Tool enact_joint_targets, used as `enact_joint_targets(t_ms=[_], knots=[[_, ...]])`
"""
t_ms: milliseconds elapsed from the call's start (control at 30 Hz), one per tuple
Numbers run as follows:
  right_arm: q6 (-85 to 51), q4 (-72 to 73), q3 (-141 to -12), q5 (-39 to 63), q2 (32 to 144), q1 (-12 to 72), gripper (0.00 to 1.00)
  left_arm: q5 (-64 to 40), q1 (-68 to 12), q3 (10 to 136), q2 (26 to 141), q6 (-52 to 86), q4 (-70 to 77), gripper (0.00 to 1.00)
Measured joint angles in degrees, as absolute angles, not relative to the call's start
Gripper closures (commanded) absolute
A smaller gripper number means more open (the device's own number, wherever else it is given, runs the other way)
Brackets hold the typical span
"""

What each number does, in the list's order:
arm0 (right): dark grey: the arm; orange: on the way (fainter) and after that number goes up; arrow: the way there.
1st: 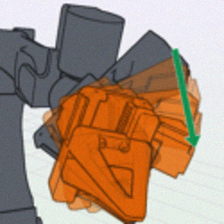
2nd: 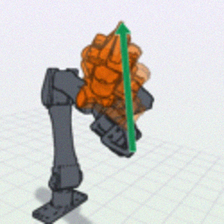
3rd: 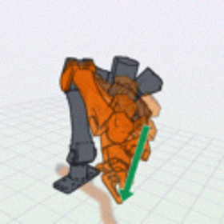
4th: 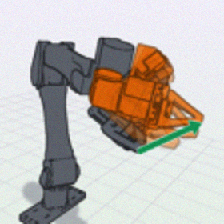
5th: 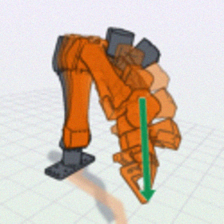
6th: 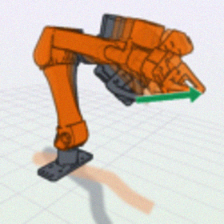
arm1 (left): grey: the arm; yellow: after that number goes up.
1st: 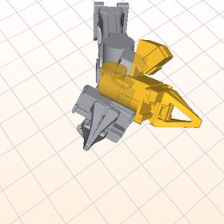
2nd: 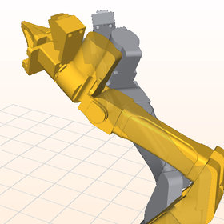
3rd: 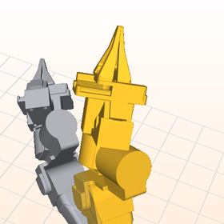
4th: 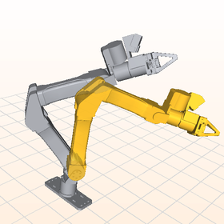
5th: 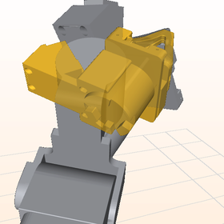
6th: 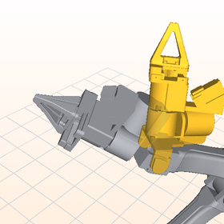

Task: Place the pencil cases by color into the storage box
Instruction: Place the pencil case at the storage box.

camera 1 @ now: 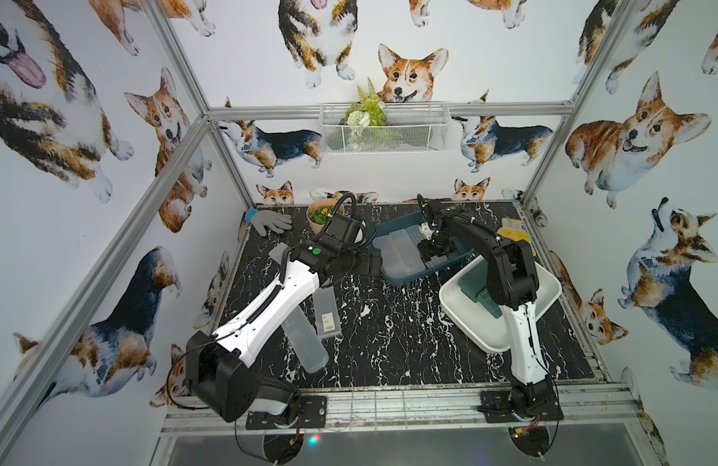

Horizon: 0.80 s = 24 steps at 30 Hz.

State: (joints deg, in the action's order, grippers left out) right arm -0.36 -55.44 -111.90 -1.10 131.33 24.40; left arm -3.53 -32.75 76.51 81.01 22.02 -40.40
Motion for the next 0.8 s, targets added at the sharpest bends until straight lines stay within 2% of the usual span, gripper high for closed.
enact_joint_targets(t_ms=[100,333,467,800], knots=[[-1.65,-54.19,-109.97,0.08,130.37,24.64,0.38,-2.04,-32.73,76.53,80.51,22.02,-40.82,0.04],[-5.85,-54.13,-106.96,3.03,127.83,24.71,0.2,1.19,-31.9,76.79,80.38,22.7,-43.27,0.04],[-6.76,-54.87,-106.65,3.03,126.98,25.28,0.14,2.52,-31.79,77.43,80.42,23.22,-44.8,0.04],[-10.35,-55.0,-108.05,2.09,119.68,25.87,0.13,5.89,-30.5,80.66,80.99,25.76,-51.59,0.03]])
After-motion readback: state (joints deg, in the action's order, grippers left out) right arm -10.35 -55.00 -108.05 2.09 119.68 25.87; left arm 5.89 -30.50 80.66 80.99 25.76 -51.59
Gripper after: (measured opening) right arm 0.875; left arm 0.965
